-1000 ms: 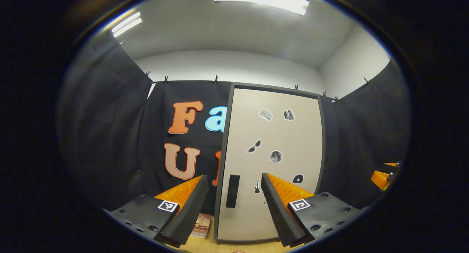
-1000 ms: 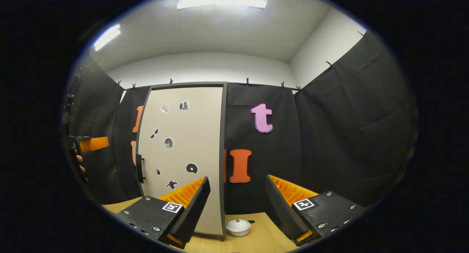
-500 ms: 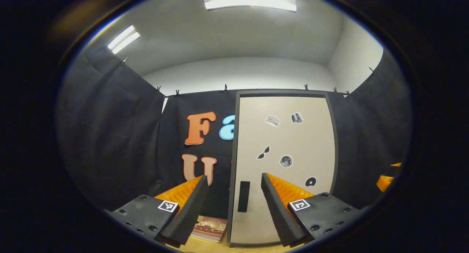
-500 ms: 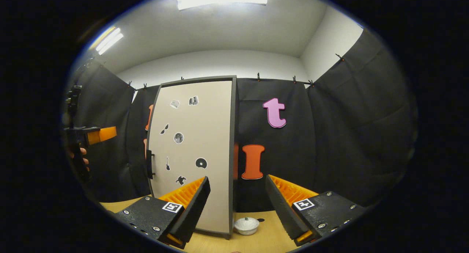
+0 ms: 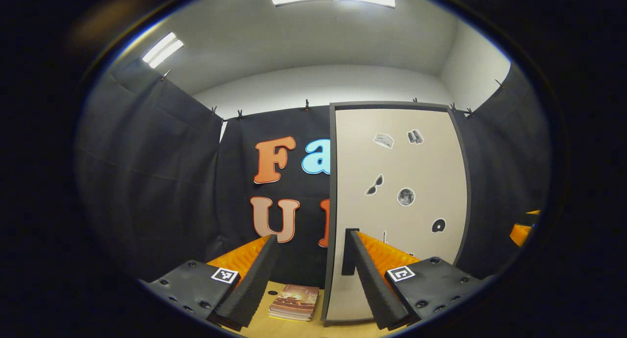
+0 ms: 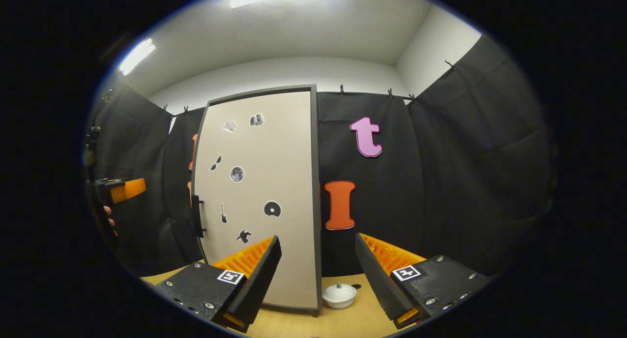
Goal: Open the cabinet door with the right hand, grasp the bottle in the cabinet with the left hand and place it on the coaster, then close the cabinet door with the right hand.
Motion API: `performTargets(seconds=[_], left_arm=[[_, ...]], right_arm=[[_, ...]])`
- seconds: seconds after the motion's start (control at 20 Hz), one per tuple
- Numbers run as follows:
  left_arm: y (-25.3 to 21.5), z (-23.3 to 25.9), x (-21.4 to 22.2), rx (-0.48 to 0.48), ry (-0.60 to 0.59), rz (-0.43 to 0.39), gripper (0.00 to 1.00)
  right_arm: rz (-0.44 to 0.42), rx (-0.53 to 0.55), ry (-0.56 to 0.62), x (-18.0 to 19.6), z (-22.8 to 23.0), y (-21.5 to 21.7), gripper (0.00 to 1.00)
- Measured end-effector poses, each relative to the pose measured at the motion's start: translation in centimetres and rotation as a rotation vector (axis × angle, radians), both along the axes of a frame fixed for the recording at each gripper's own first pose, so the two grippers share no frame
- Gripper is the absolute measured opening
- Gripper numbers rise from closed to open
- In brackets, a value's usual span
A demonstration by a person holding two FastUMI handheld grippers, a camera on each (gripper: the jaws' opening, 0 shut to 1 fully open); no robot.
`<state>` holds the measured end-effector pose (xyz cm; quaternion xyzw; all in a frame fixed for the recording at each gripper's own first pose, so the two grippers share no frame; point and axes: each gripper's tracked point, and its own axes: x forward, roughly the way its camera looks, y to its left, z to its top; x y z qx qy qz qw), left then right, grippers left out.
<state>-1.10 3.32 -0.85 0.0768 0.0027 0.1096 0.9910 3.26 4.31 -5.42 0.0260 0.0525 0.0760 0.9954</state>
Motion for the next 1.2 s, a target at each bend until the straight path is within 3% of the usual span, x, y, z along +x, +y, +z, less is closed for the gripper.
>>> performTargets(seconds=[0.3, 0.45, 0.85, 1.2], left_arm=[[7.5, 0.1, 1.3, -0.03, -0.005, -0.01, 0.93], [11.2, 0.9, 1.9, 0.004, -0.019, -0.007, 0.94], [14.7, -0.2, 3.8, 0.023, -0.018, -0.083, 0.93], [19.6, -1.7, 3.5, 0.008, -0.004, -0.048, 0.94]], right_arm=[[0.016, -0.009, 0.004, 0.8, 0.6, 8.6, 0.94], [0.029, -0.001, 0.017, 1.6, 0.3, 12.8, 0.94], [0.07, 0.019, 0.044, 4.3, -0.2, 21.6, 0.94], [0.124, 0.016, 0.111, 7.7, -2.8, 27.8, 0.94]])
